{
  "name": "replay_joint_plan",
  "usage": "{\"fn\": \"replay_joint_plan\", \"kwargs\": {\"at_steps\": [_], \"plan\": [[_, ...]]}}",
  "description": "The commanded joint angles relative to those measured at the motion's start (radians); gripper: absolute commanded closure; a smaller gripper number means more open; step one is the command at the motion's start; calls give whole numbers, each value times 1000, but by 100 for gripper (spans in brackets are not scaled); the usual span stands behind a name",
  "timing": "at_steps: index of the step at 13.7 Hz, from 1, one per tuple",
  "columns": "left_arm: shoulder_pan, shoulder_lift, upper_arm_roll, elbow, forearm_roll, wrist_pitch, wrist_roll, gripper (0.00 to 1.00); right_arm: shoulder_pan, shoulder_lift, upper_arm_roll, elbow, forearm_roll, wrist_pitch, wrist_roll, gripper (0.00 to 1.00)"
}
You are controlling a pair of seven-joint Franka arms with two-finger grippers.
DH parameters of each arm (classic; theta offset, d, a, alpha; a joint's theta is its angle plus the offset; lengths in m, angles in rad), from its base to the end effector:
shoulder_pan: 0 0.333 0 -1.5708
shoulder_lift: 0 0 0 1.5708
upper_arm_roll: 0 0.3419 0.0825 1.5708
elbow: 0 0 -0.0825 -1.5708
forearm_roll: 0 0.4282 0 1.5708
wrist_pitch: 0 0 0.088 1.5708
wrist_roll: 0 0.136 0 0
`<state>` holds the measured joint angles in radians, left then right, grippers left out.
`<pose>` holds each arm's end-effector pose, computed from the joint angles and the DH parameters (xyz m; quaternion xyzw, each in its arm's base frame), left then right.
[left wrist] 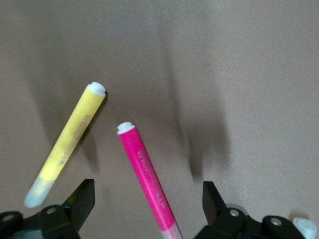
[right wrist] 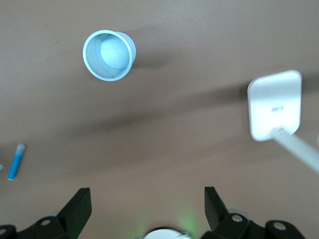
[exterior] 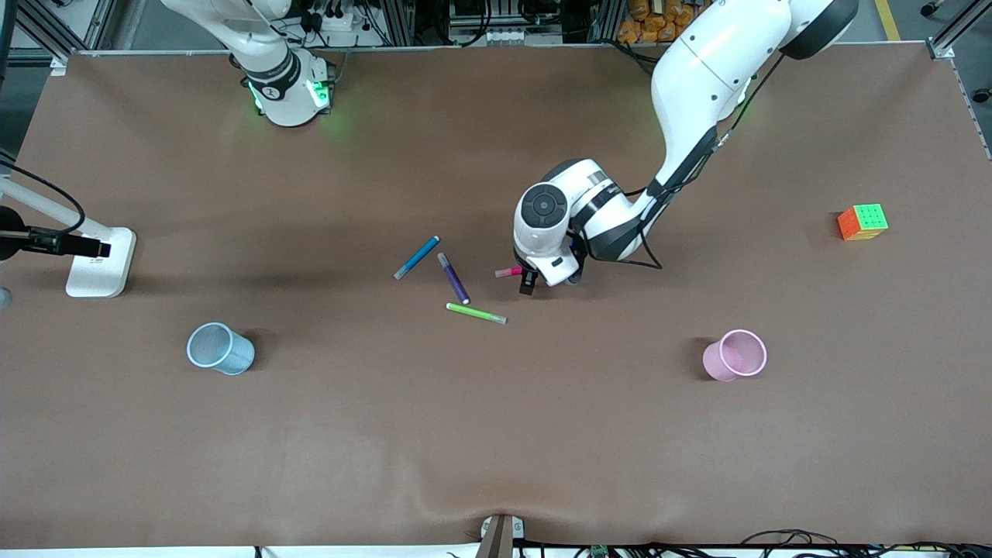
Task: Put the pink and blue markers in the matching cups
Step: 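Grasp the pink marker with the left gripper while the right gripper approaches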
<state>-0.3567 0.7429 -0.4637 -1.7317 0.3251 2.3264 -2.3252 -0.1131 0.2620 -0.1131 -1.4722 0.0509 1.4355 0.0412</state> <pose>0.5015 -0.4939 0.1413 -0.7733 -0.6322 0.0411 0.0254 0.6348 -0.1309 0.4987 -0.9800 0.1324 0.1463 0.0243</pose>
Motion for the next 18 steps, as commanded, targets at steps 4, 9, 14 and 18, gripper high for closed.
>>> {"fn": "replay_joint_plan", "kwargs": {"at_steps": [4, 9, 14, 18], "plan": [[-33, 26, 25, 0, 51, 68, -75, 17, 32, 22, 20, -14, 21, -9, 241, 0], [-56, 24, 25, 24, 48, 67, -75, 34, 140, 39, 20, -29, 47, -10, 406, 0], [-83, 29, 28, 29, 52, 67, -74, 46, 269, 40, 20, -88, 49, 5, 641, 0], [-82, 29, 28, 41, 55, 67, -63, 100, 345, 37, 21, -184, 70, 112, 817, 0]]}}
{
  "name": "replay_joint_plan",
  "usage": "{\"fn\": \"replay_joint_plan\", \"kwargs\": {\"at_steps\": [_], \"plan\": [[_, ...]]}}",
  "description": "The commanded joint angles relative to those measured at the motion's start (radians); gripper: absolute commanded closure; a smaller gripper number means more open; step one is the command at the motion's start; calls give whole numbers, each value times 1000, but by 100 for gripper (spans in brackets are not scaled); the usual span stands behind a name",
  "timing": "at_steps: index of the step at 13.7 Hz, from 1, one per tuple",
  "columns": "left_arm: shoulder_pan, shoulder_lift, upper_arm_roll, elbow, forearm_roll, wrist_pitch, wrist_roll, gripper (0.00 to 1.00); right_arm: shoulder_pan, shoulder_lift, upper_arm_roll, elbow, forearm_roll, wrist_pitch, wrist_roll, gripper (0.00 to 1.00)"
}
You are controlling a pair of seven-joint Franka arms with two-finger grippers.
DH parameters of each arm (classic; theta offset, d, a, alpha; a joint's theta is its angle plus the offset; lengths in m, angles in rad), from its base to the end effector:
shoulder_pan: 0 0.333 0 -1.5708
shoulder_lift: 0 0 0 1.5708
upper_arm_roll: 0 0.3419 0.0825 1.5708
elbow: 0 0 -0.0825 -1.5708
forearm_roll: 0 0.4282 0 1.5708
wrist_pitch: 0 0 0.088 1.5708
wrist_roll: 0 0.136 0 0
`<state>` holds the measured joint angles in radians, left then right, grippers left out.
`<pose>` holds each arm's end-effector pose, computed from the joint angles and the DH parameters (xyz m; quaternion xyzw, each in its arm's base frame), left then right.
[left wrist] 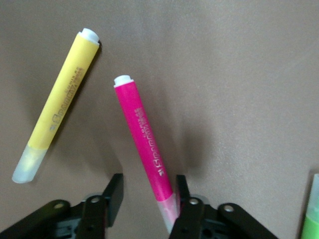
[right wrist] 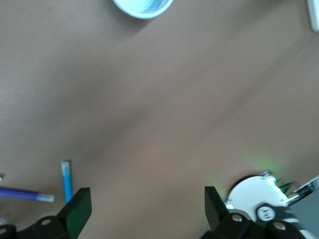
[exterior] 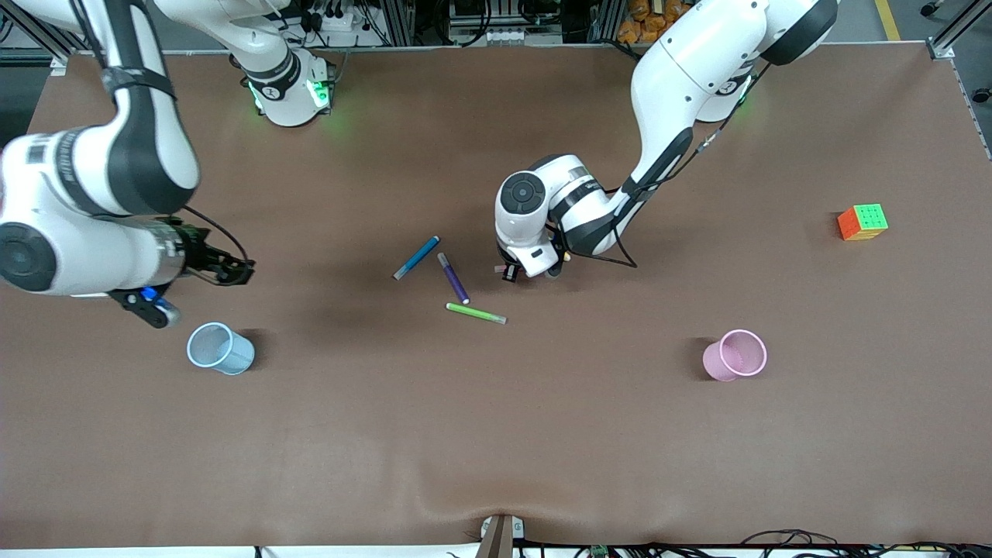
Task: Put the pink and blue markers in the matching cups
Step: 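Grasp the pink marker with the left gripper while the right gripper approaches, then carry the pink marker toward the pink cup while the right gripper grasps blue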
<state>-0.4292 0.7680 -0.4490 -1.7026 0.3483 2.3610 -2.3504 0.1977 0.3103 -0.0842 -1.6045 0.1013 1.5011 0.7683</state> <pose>0.4810 -0.5292 0.1368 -0.7871 -0.6159 0.0334 0.0083 0.6336 0.0912 0.4077 0.9237 -0.3217 -0.2009 0.0537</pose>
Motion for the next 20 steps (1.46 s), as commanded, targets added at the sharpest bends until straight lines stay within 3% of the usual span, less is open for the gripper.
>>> {"fn": "replay_joint_plan", "kwargs": {"at_steps": [1, 4, 8, 12, 16, 20], "plan": [[-8, -2, 13, 12, 34, 30, -32, 100, 57, -11, -8, -78, 32, 73, 129, 0], [13, -7, 15, 58, 32, 17, 5, 100, 124, -42, -8, -221, 41, 232, 181, 0], [81, -88, 1, 74, 20, -94, 129, 100, 199, -39, -8, -314, 69, 388, 288, 0], [202, -203, -33, 74, -61, -202, 412, 100, 291, -33, -8, -439, 80, 604, 357, 0], [407, -292, -79, 75, -201, -350, 783, 100, 370, 35, -8, -462, 80, 726, 439, 0], [581, -315, -83, 75, -311, -488, 1135, 100, 445, 121, -9, -476, 80, 879, 495, 20]]}}
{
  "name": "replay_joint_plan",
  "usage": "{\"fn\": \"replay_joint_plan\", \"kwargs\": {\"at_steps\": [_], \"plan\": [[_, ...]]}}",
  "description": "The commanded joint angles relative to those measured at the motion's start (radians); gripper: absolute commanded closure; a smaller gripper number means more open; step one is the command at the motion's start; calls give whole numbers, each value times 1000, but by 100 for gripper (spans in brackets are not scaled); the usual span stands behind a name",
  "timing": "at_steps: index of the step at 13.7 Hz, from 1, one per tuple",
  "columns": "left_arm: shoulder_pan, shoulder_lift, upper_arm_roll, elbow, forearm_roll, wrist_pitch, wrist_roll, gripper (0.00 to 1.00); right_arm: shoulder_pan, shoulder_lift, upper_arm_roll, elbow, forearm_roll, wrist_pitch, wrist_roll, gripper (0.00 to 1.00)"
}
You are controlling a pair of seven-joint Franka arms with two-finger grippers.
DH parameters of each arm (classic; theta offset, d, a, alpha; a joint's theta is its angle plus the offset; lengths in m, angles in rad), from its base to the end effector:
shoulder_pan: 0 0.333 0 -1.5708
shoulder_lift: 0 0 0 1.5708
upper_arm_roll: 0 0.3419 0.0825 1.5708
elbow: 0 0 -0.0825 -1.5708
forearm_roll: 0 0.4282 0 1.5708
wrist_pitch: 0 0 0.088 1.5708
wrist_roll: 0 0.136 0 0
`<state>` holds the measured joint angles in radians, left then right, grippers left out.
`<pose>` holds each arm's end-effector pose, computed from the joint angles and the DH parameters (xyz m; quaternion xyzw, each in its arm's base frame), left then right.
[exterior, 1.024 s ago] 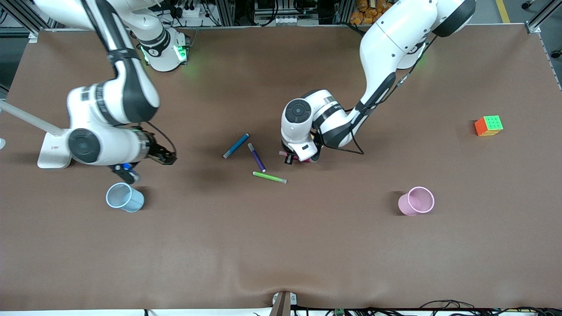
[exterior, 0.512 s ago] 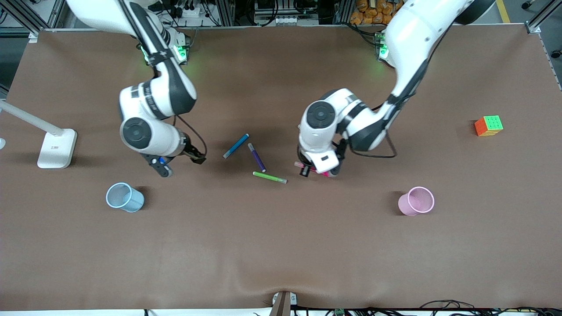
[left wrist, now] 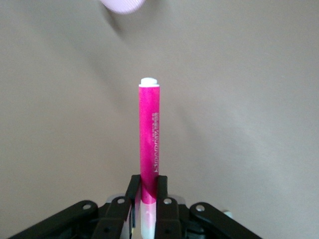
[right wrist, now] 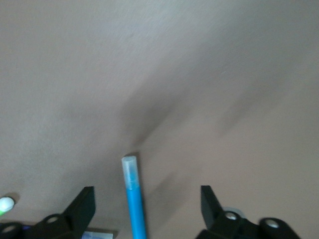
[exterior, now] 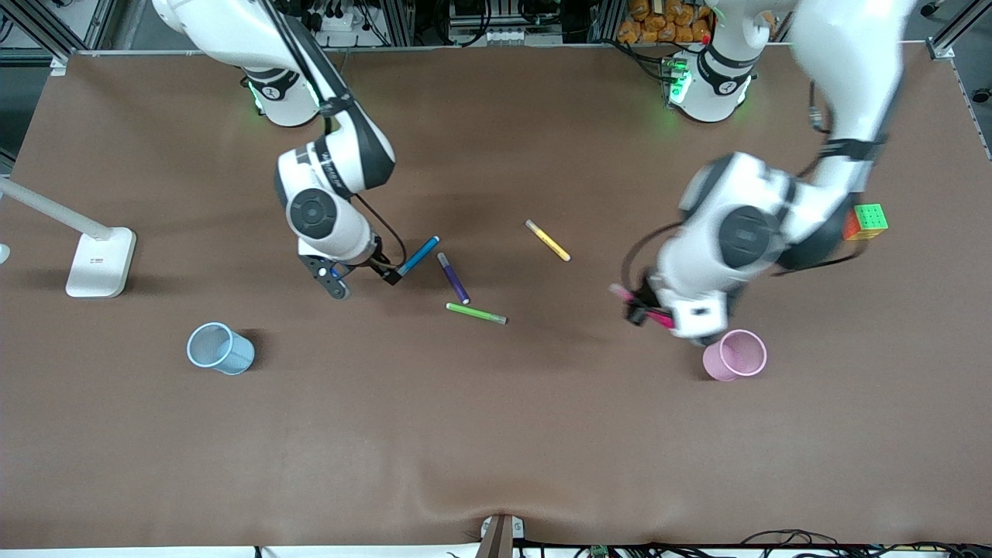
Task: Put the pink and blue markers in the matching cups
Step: 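Carry the pink marker toward the pink cup while the right gripper grasps blue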
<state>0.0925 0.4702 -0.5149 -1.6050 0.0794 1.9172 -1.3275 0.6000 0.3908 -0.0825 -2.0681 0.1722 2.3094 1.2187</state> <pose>0.6641 -0.2475 0.3536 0.8945 0.4378 -0.0899 0.0123 0.5253 0.3064 0.1909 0.9133 -0.3984 -0.0802 0.0277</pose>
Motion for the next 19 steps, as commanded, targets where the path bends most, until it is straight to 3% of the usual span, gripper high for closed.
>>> {"fn": "replay_joint_plan", "kwargs": {"at_steps": [1, 4, 8, 9, 11, 12, 13, 16, 19], "plan": [[88, -15, -17, -23, -44, -64, 141, 100, 59, 55, -11, -26, 9, 112, 62, 27], [166, 14, -16, -21, -76, -96, 278, 100, 72, 89, -10, -33, 9, 159, 65, 40], [245, 42, -14, -21, -111, -104, 361, 100, 78, 91, -10, -33, 9, 165, 65, 75], [259, 45, -13, -20, -134, -104, 378, 100, 78, 91, -11, -33, 9, 165, 65, 81], [286, 70, -11, 17, -179, -119, 412, 100, 92, 97, -11, -33, 9, 168, 65, 81], [300, 90, -11, 39, -199, -135, 412, 100, 98, 97, -11, -35, 9, 179, 65, 87], [311, 105, -11, 63, -223, -148, 413, 100, 98, 97, -11, -35, 9, 183, 65, 100], [341, 146, -11, 117, -280, -182, 422, 100, 95, 71, -11, -29, 7, 154, 64, 100], [384, 194, -10, 129, -372, -184, 471, 100, 73, 10, -40, 41, -5, -58, 56, 100]]}}
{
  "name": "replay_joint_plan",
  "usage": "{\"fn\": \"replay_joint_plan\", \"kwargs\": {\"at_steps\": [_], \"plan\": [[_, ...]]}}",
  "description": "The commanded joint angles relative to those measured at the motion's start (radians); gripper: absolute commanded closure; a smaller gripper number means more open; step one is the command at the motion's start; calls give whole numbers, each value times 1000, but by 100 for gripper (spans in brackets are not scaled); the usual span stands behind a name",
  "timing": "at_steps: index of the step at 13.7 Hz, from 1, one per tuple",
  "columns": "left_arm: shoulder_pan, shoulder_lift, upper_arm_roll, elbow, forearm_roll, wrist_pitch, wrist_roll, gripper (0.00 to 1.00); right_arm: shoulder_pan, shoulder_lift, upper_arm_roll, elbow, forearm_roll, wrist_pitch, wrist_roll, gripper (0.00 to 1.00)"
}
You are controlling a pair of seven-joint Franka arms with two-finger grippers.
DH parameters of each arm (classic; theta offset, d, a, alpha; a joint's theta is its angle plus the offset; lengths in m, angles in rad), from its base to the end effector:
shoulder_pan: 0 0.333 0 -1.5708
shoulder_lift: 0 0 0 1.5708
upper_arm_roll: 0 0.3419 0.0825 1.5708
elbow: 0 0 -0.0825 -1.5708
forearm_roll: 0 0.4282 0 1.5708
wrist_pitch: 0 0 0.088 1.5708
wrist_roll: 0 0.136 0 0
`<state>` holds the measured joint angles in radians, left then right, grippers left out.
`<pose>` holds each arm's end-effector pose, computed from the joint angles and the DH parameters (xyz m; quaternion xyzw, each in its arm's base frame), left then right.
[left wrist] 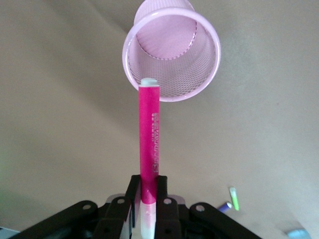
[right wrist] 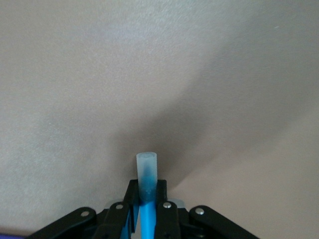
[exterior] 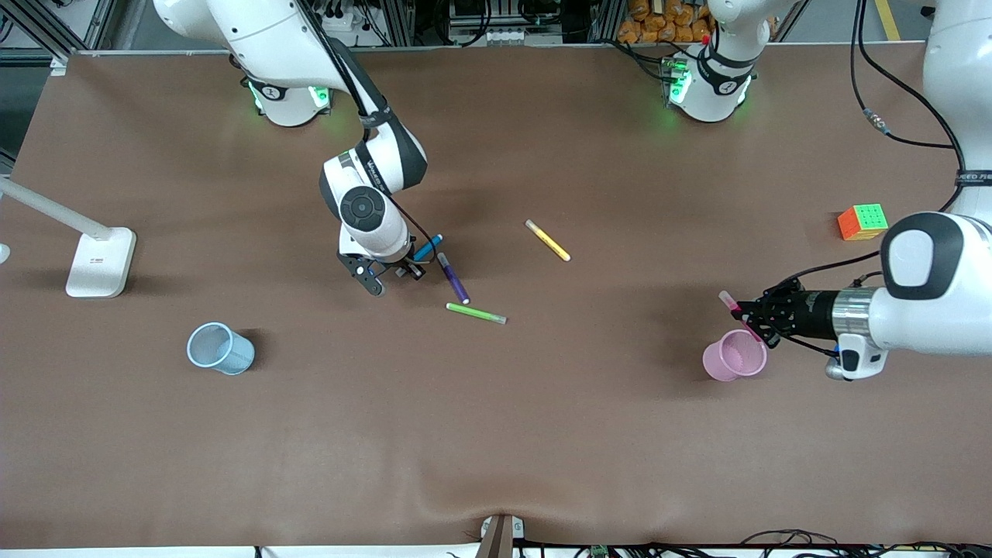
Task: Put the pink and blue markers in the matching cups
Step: 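Lower the pink marker into the pink cup while the right gripper carries blue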
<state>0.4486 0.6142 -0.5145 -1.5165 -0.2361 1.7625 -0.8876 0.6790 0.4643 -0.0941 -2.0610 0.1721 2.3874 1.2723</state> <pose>0.7102 -0.0253 0.3058 0.8520 0.4330 -0.2460 0.1616 0.5074 0.3402 0.1545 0.9158 -0.3947 -0.0664 0.0334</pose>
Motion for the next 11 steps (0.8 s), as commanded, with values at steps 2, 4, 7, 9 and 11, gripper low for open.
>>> {"fn": "replay_joint_plan", "kwargs": {"at_steps": [2, 4, 7, 9, 11], "plan": [[42, 71, -10, 47, -133, -28, 39, 100, -4, -76, -74, 117, -35, -288, -1, 100], [48, 73, -7, 48, -202, -28, 39, 100, -15, -73, -85, 182, -156, -367, -2, 100], [65, 97, -5, 48, -232, -23, 41, 100, -79, -69, -88, 258, -313, -413, -39, 100], [91, 127, -2, 59, -267, -20, 47, 100, -156, -69, -87, 304, -350, -421, -190, 100], [94, 148, -1, 67, -287, -18, 55, 100, -235, -67, -88, 347, -352, -424, -353, 100]]}}
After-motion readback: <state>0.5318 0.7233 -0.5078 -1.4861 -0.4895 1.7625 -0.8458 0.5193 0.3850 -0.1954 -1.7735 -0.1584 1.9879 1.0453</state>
